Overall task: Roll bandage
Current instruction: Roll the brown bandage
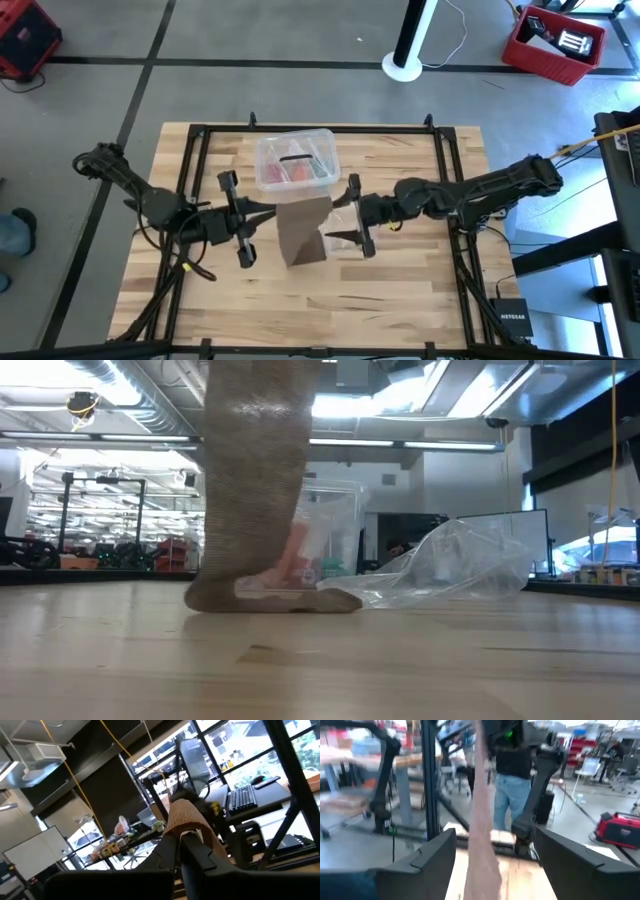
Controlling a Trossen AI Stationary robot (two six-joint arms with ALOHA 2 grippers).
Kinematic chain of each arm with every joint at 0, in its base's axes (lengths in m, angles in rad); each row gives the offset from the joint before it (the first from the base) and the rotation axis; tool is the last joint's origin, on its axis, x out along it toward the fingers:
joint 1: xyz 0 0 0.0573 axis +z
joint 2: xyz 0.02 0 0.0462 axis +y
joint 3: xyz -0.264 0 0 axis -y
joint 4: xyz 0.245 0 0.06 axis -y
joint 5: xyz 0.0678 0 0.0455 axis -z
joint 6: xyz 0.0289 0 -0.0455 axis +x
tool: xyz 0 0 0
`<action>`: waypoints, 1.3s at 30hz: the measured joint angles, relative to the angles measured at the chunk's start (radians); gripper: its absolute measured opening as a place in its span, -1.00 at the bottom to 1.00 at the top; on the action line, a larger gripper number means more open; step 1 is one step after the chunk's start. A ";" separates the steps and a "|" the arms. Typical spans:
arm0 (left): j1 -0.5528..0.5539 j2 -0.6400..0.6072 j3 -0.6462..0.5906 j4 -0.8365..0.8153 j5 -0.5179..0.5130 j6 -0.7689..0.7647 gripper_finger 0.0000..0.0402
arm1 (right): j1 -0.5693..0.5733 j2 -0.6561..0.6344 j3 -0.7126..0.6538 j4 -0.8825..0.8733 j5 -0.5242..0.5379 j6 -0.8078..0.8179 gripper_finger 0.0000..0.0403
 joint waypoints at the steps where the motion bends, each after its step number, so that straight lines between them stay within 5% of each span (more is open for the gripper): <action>1: 0.000 0.000 0.000 0.001 0.000 0.001 -1.00 | -0.006 0.000 -0.023 0.050 -0.002 0.015 0.34; 13: 0.009 0.000 0.000 -0.010 0.000 -0.007 -1.00 | -0.017 0.163 -0.102 0.300 -0.072 0.070 0.34; 24: 0.009 0.000 0.000 -0.006 0.000 -0.015 -1.00 | -0.017 0.212 -0.050 0.310 -0.017 -0.034 0.30; 27: 0.009 0.000 0.000 -0.009 -0.007 -0.011 -1.00 | -0.017 0.212 -0.050 0.305 -0.017 -0.045 0.04; 33: 0.019 0.000 0.000 -0.009 -0.011 -0.004 -1.00 | -0.017 0.212 -0.050 0.270 -0.051 -0.129 -0.87; 39: 0.016 0.000 0.000 0.009 -0.070 0.029 -1.00 | -0.018 0.204 -0.050 0.185 -0.014 -0.204 -0.96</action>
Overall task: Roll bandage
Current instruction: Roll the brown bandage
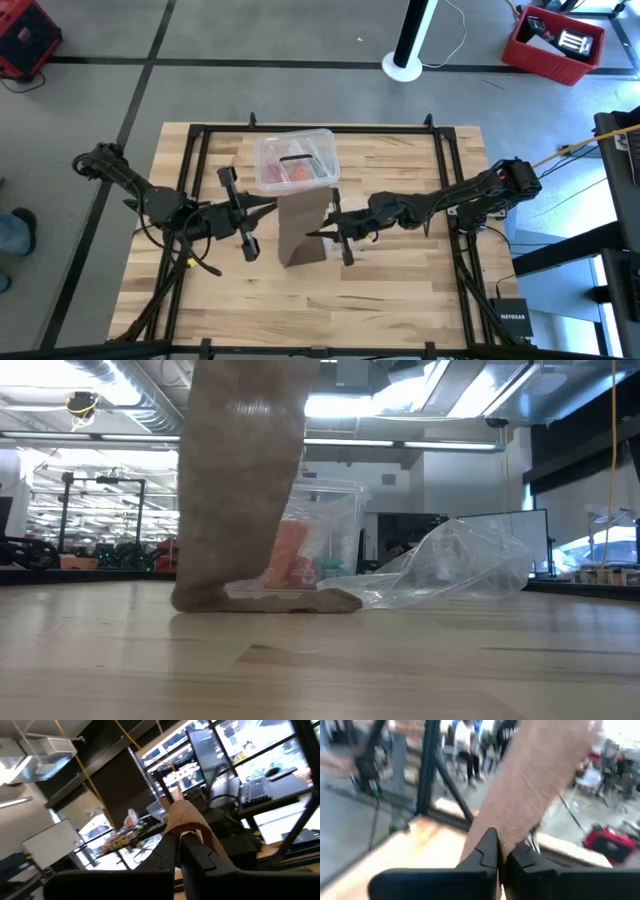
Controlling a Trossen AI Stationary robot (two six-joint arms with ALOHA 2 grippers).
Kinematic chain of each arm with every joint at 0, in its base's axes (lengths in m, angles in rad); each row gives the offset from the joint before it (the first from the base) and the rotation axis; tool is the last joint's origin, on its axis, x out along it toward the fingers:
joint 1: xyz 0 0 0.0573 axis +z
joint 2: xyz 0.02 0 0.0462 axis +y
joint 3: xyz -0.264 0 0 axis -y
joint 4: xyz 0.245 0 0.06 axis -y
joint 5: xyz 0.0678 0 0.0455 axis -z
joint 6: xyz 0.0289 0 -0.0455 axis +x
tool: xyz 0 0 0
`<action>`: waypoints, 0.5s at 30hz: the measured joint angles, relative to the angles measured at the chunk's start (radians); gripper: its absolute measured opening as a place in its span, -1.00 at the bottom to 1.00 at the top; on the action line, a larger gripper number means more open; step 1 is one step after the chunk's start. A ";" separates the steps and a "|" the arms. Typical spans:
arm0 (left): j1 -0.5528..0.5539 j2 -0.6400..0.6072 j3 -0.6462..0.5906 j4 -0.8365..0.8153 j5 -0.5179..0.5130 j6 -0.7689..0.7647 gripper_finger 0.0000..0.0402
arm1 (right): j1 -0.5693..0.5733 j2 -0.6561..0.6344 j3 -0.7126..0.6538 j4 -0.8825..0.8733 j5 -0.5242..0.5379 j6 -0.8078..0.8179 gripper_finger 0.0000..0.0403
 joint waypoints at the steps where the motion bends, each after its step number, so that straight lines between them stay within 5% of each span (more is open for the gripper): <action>1: -0.014 0.000 0.003 0.005 -0.036 0.021 -1.00 | 0.000 -0.006 0.000 -0.033 0.006 -0.018 -0.97; 8: -0.121 -0.009 0.023 0.006 -0.296 0.149 -1.00 | 0.033 -0.088 0.000 -0.092 -0.130 -0.002 -0.98; 15: -0.137 -0.015 0.023 0.023 -0.167 0.058 -1.00 | -0.010 -0.069 0.000 -0.108 -0.117 -0.014 -0.98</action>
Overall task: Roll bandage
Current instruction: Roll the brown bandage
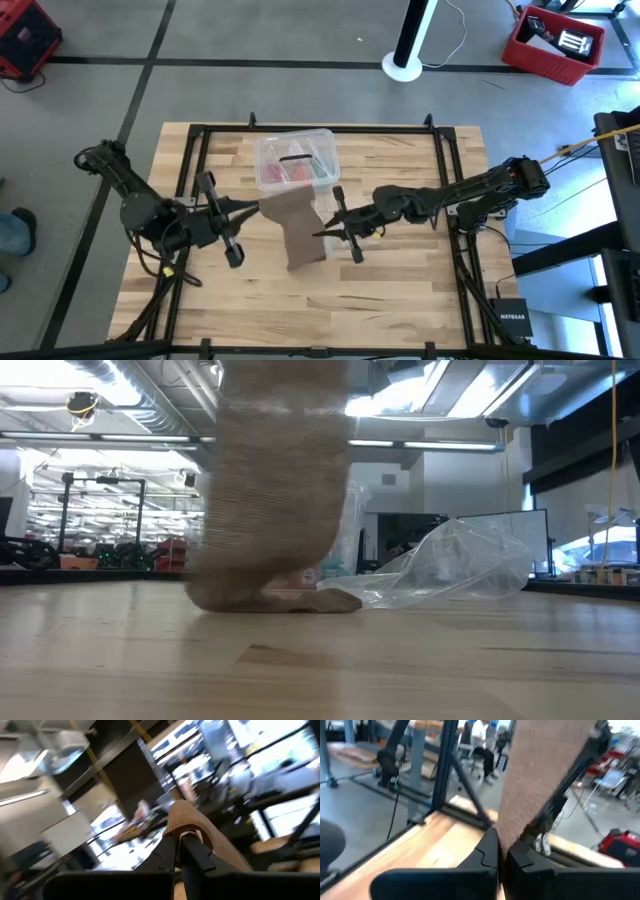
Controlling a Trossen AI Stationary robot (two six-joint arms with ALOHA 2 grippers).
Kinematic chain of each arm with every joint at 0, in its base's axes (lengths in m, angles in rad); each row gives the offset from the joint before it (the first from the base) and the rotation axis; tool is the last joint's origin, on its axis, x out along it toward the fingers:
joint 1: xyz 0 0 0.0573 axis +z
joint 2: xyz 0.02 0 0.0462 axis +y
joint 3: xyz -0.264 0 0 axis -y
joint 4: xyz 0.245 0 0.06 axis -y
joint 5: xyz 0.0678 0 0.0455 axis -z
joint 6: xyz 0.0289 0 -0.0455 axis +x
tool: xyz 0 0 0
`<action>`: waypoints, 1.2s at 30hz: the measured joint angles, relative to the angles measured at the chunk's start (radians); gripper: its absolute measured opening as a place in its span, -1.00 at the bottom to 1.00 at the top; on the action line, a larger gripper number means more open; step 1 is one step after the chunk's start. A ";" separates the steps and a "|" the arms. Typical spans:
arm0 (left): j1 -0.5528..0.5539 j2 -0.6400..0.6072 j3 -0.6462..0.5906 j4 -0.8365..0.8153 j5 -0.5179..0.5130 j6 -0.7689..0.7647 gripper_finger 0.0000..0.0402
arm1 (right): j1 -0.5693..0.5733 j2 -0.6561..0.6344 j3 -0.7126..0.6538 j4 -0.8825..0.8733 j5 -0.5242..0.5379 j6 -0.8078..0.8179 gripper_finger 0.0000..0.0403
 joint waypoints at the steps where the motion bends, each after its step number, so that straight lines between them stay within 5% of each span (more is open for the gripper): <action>1: 0.004 0.003 0.000 0.005 0.037 -0.018 -1.00 | -0.006 0.003 0.000 -0.009 -0.001 0.000 -0.98; 11: 0.010 0.007 0.000 -0.092 0.342 -0.252 -1.00 | -0.100 0.014 0.000 0.004 0.050 -0.028 -0.99; 25: 0.038 0.020 -0.041 -0.172 0.356 -0.374 -1.00 | -0.120 0.014 0.000 0.029 0.072 0.017 -0.94; 29: 0.067 0.019 -0.041 -0.152 0.355 -0.367 -1.00 | -0.120 0.014 0.000 0.023 0.097 0.032 -0.76; 36: 0.097 0.017 -0.041 -0.145 0.354 -0.339 -1.00 | -0.120 0.014 0.000 0.013 0.096 0.083 -0.17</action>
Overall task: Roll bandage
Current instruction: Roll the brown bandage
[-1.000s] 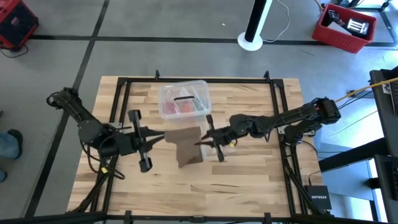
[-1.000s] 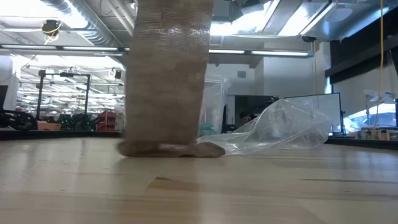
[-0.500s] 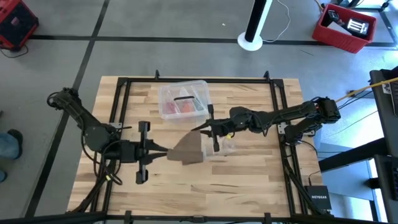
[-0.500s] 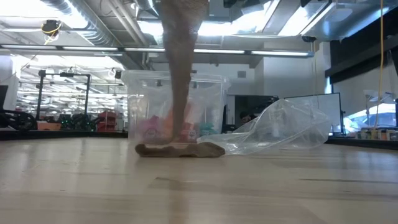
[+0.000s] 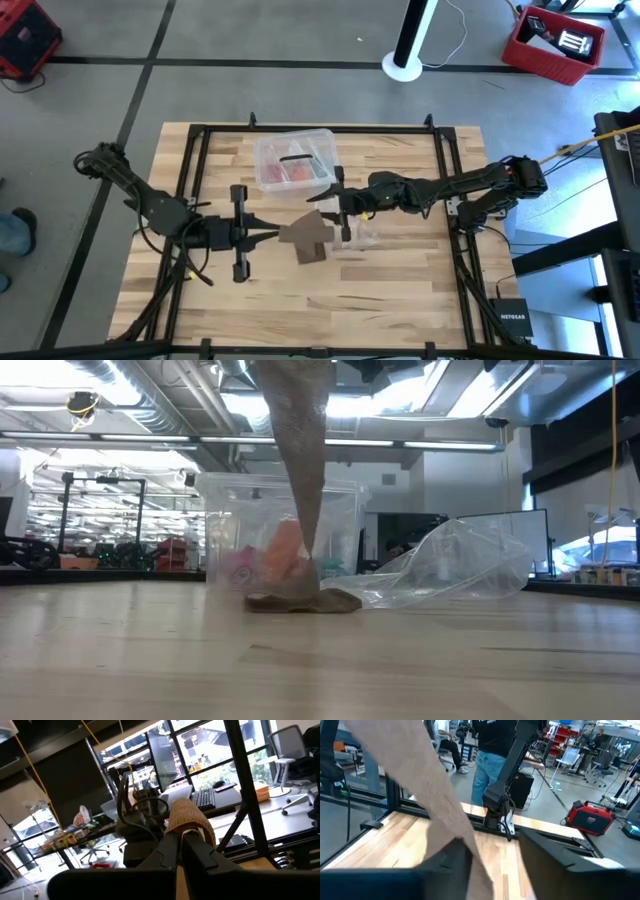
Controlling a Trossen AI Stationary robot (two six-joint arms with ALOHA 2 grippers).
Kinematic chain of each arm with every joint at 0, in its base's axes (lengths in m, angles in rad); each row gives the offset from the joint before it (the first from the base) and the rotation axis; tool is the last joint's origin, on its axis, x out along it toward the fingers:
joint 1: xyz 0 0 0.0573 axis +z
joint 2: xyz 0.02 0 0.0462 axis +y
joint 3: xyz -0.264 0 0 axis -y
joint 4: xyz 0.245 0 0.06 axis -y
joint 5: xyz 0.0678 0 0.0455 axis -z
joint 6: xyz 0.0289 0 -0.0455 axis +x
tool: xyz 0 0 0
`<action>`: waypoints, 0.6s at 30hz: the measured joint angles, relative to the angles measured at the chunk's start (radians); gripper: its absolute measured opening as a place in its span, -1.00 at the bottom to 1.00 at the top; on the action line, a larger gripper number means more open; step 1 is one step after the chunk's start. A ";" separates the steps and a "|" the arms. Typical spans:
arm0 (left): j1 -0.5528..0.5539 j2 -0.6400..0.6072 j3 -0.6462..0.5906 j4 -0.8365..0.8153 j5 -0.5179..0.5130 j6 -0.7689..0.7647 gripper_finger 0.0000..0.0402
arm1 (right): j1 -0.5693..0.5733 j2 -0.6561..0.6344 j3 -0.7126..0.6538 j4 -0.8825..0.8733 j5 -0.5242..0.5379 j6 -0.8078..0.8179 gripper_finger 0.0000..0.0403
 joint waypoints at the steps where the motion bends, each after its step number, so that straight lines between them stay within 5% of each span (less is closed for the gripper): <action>1: 0.000 -0.001 0.000 0.003 0.000 0.007 -1.00 | 0.000 -0.004 0.000 -0.017 -0.001 0.000 -0.09; 8: 0.004 -0.026 0.000 0.037 -0.031 0.087 -1.00 | -0.007 -0.128 0.030 -0.287 -0.003 -0.006 0.26; 18: 0.035 -0.043 0.002 0.035 -0.031 0.121 -1.00 | -0.007 -0.276 0.023 -0.632 -0.033 0.074 0.30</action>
